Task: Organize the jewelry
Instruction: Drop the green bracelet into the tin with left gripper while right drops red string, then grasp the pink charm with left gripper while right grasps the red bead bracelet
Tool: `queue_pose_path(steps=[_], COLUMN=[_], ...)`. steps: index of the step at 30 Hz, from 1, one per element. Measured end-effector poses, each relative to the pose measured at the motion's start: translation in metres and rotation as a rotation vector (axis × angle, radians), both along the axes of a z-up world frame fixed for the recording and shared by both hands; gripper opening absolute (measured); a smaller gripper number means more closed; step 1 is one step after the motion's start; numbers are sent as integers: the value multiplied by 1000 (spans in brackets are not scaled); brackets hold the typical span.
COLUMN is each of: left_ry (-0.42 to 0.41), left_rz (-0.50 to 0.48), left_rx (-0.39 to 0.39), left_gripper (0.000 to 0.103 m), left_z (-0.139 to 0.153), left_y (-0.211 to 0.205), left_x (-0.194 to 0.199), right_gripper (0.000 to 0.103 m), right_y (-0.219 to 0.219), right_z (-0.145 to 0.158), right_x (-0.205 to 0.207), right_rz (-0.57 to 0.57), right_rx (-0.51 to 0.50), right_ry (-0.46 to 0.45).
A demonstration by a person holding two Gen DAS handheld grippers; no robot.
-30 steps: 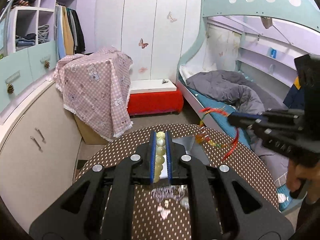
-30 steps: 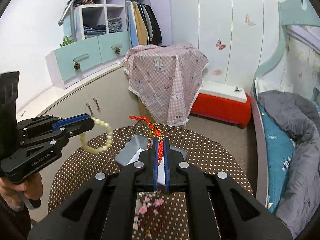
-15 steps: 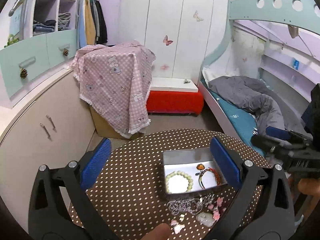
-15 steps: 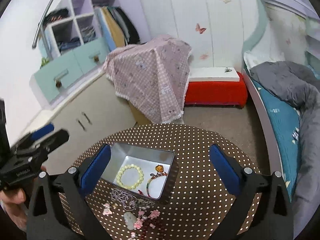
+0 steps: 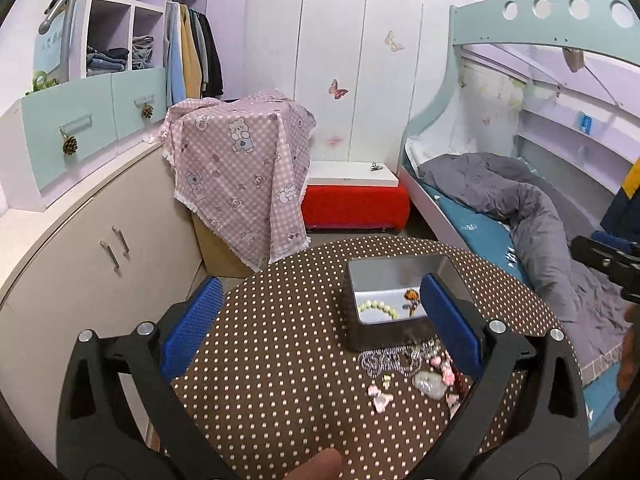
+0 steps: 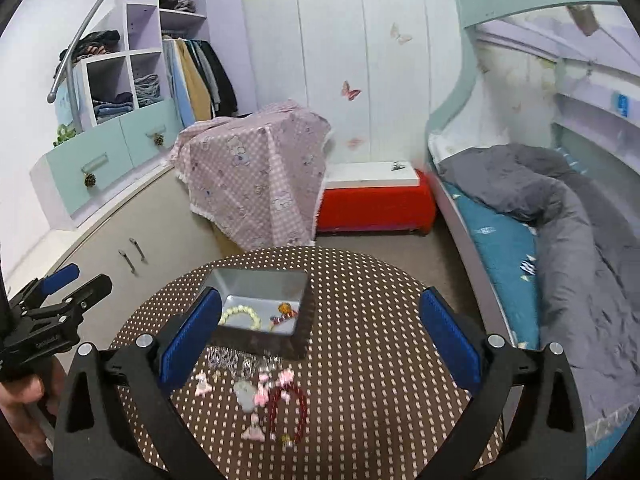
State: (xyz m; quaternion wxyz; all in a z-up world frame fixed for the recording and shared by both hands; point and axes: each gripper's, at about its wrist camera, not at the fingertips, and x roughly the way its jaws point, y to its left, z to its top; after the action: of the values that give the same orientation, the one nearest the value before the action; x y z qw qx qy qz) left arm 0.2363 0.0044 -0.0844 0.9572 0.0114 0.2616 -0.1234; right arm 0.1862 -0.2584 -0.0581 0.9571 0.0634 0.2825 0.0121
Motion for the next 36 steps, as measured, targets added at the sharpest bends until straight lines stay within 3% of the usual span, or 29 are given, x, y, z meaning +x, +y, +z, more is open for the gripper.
queue_pose_path(steps=[3, 7, 10, 14, 18, 25, 32, 36], left_ry=[-8, -19, -15, 34, 95, 206, 292, 334], left_rz=[3, 47, 81, 136, 127, 50, 17, -12], left_rx=[16, 12, 21, 52, 108, 156, 142, 142], left_gripper=[97, 97, 97, 97, 97, 97, 96, 82], left_z=[1, -1, -8, -27, -51, -91, -123, -134], left_y=[-2, -4, -9, -21, -33, -47, -47, -47], left_x=[-11, -32, -43, -49, -45, -20, 4, 13], right_gripper=[95, 95, 95, 95, 95, 95, 95, 94], right_y=[1, -6, -19, -22, -23, -23, -19, -18], right_z=[4, 2, -20, -35, -46, -79, -101, -112], right_x=[-22, -47, -33, -25, -23, -16, -5, 2], right_rz=[-18, -53, 34, 101, 155, 135, 139, 142], right_rx=[-8, -29, 59, 23, 34, 73, 66, 62], right_ry=[-40, -173, -88, -47, -22, 89, 191, 232])
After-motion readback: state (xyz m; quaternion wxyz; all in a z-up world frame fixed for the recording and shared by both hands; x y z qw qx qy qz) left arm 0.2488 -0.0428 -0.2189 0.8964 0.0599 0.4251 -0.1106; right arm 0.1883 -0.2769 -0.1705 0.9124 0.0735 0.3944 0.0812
